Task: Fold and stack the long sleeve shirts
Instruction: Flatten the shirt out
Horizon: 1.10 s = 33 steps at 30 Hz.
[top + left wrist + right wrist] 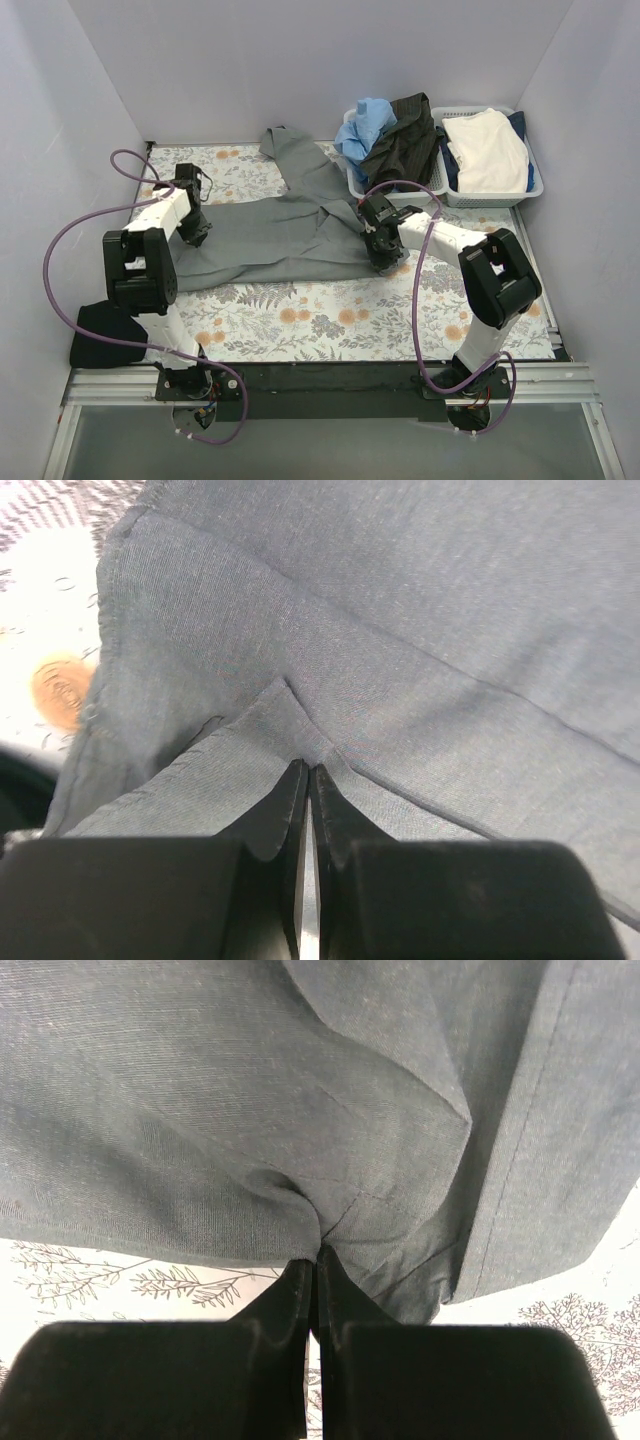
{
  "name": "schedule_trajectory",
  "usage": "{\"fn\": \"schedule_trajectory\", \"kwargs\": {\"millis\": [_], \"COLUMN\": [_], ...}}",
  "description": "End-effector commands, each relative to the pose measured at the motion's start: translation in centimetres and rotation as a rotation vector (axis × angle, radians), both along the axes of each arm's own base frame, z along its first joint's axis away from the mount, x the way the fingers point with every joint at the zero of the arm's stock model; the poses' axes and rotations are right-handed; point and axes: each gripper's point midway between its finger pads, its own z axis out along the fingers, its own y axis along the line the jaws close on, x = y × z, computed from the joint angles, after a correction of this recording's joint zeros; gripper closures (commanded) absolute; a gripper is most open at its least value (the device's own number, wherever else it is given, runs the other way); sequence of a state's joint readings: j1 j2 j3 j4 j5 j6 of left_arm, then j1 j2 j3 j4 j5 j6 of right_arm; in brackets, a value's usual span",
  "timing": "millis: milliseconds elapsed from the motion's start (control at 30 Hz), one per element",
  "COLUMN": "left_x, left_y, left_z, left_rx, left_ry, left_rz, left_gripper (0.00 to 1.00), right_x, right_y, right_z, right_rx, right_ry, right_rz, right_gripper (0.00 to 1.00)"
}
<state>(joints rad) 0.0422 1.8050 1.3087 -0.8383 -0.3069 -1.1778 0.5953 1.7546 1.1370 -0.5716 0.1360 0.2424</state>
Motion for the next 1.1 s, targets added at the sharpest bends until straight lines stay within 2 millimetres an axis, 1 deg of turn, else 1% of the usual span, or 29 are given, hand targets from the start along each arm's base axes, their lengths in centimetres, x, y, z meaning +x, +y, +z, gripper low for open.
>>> {"fn": "schedule_trajectory", "kwargs": {"millis": [0,67,100,133,233,300,367,400,433,533,567,600,667,800,867,1000,1067], "left_x": [-0.2,-0.9,-1.1,-1.2,-2.2,-2.7,-2.5,-2.9,-2.6,-2.3,-1.8,-1.4,-0.5,0.7,0.8,0.3,0.1], "left_y": [1.4,1.3,1.2,1.1,0.7,0.3,-0.2,-0.3,-0.2,-0.3,-0.4,-0.4,-0.5,-0.7,-0.7,-0.2,0.0], "left_z": [4.9,5.4,5.3,5.2,4.0,3.0,2.3,1.6,1.3,0.1,-0.1,-0.2,-0.8,-1.5,-2.0,-2.8,-2.9], "left_rx": [0.071,0.070,0.063,0.057,0.038,0.018,-0.011,-0.016,-0.016,-0.024,-0.031,-0.032,-0.040,-0.051,-0.053,-0.029,-0.017], "left_ry": [-0.084,-0.083,-0.080,-0.082,-0.052,-0.034,-0.044,-0.029,-0.038,-0.033,-0.052,-0.061,-0.085,-0.106,-0.102,-0.078,-0.071], "left_rz": [0.009,0.005,0.003,0.001,-0.004,-0.001,-0.006,0.000,0.006,0.021,0.023,0.027,0.041,0.057,0.061,0.068,0.070], "left_gripper": [0.99,0.92,0.84,0.80,0.74,0.75,0.75,0.75,0.75,0.66,0.61,0.59,0.58,0.58,0.58,0.60,0.65], "right_x": [0.5,0.4,0.4,0.3,0.1,0.0,0.0,0.0,0.0,0.0,0.0,0.0,-0.1,-0.1,-0.2,-0.3,-0.3], "right_y": [-1.4,-1.7,-1.7,-1.8,-1.9,-1.9,-1.8,-1.8,-1.8,-1.6,-1.6,-1.5,-1.5,-1.5,-1.5,-1.6,-1.6], "right_z": [1.3,1.4,1.4,1.4,1.2,1.1,1.2,1.2,1.2,1.2,1.1,1.1,1.1,1.0,1.0,0.9,0.9], "right_rx": [-0.014,-0.010,-0.011,-0.011,-0.010,-0.009,-0.006,-0.005,-0.004,0.003,0.003,0.006,0.009,0.009,0.009,0.008,0.004], "right_ry": [-0.051,-0.052,-0.054,-0.054,-0.047,-0.042,-0.044,-0.043,-0.043,-0.041,-0.037,-0.039,-0.035,-0.033,-0.032,-0.029,-0.030], "right_rz": [-0.056,-0.064,-0.063,-0.066,-0.066,-0.063,-0.062,-0.062,-0.063,-0.059,-0.058,-0.058,-0.055,-0.056,-0.056,-0.058,-0.058], "right_gripper": [0.99,0.99,0.99,0.99,0.99,0.99,0.99,0.99,0.99,0.99,0.99,0.99,0.99,0.99,0.99,0.99,0.99]}}
